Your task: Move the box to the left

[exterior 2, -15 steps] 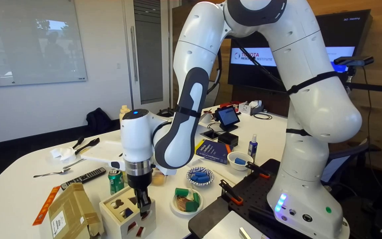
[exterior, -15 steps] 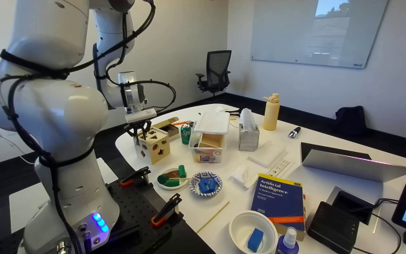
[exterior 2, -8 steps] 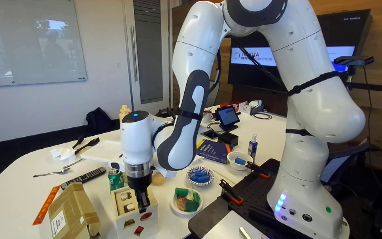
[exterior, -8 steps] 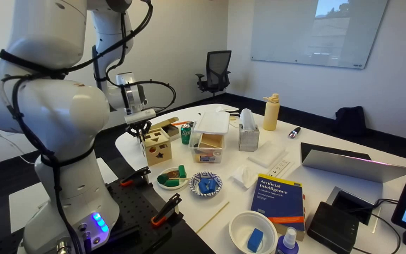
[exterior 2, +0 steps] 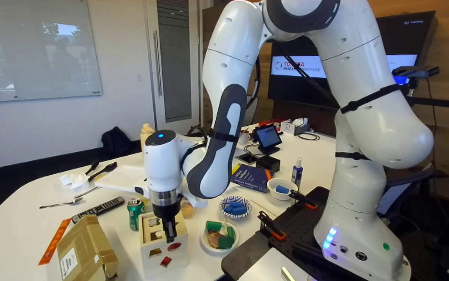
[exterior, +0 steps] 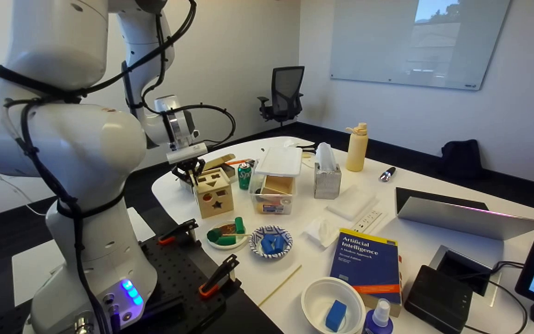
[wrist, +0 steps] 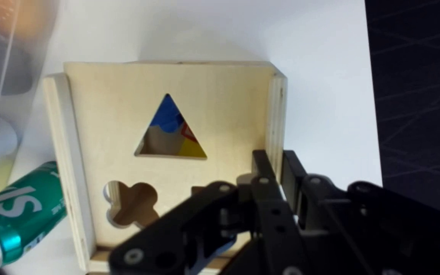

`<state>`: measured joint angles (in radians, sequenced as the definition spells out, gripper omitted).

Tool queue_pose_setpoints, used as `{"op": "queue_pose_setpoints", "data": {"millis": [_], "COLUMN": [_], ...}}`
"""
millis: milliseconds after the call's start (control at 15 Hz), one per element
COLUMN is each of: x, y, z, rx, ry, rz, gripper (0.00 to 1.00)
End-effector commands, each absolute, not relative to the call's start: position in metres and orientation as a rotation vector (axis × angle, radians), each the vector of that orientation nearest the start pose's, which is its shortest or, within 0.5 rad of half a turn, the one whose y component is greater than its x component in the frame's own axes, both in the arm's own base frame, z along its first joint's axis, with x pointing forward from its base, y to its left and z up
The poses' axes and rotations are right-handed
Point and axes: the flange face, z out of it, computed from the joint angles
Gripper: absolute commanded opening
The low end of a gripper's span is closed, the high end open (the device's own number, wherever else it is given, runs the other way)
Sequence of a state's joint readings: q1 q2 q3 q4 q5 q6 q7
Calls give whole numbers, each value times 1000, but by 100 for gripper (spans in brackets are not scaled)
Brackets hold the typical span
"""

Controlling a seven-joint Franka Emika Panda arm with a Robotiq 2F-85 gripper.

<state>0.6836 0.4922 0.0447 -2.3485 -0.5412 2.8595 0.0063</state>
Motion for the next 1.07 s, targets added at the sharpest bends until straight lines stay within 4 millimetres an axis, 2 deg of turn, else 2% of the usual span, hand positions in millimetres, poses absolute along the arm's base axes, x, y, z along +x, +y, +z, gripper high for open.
{"op": "queue_pose_setpoints", "data": {"millis": [0, 200, 667, 933, 1000], "x": [363, 370, 363, 358, 357], "y": [325, 308, 283, 272, 270], "z": [117, 112, 112, 109, 108], "rx": [-2755, -2806, -2907, -2908, -2904], "ry": [-1823, -1755, -1593, -1532, -1519], "rz": [-120, -97, -41, -16, -14], "gripper": [3, 3, 3, 3, 27]}}
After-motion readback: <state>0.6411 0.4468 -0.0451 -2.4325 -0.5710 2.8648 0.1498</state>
